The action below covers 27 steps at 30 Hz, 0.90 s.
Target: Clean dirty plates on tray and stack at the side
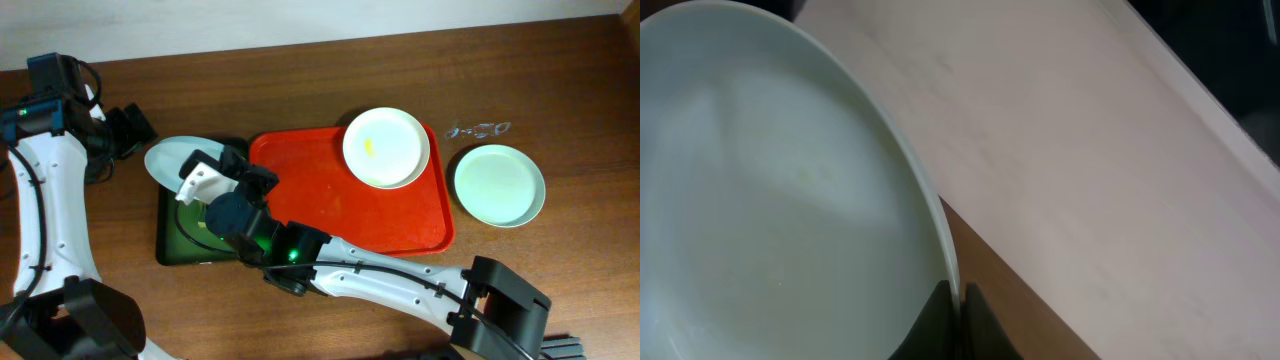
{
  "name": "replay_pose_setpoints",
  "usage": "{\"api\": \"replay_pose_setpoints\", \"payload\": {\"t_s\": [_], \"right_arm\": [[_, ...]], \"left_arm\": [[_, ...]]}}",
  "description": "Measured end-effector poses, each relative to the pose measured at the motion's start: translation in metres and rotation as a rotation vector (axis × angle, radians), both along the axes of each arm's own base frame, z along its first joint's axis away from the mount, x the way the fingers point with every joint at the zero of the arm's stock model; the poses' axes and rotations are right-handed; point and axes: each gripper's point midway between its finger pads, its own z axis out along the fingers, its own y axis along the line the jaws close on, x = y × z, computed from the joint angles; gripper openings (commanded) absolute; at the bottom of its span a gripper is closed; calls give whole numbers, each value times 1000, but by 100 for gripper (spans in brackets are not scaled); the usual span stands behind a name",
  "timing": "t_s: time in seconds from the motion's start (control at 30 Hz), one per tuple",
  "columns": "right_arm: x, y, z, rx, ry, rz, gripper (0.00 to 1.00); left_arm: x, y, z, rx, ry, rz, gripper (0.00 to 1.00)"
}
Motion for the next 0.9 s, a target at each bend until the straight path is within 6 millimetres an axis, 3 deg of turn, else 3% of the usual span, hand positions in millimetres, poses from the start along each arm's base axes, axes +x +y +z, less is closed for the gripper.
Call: {"api": "replay_pose_setpoints", "payload": {"t_s": [0.1,0.23,0.37,0.53,0.6,0.73,0.8,0.9], "right_arm": [[0,-6,-11,44,52,-38,4],[-1,-26,-49,139,233,-123,4],[14,-46,-82,358,462,-187,4],[37,-100,-108,595,755,-311,4],[46,-137,-110,682,846,-385,4],[63,-234,-115,884,996,-567,4],[62,-287,-123,984,1066,-679,4],[44,-360,-135,1102,1133,-871,4]], "left_arm": [[0,0,0,0,0,0,99],[0,0,0,1,0,0,99],[0,0,0,0,0,0,99],[0,0,0,0,0,0,99],[0,0,0,0,0,0,99],[0,0,0,0,0,0,99],[0,0,0,0,0,0,99],[0,0,0,1,-1,0,99]]}}
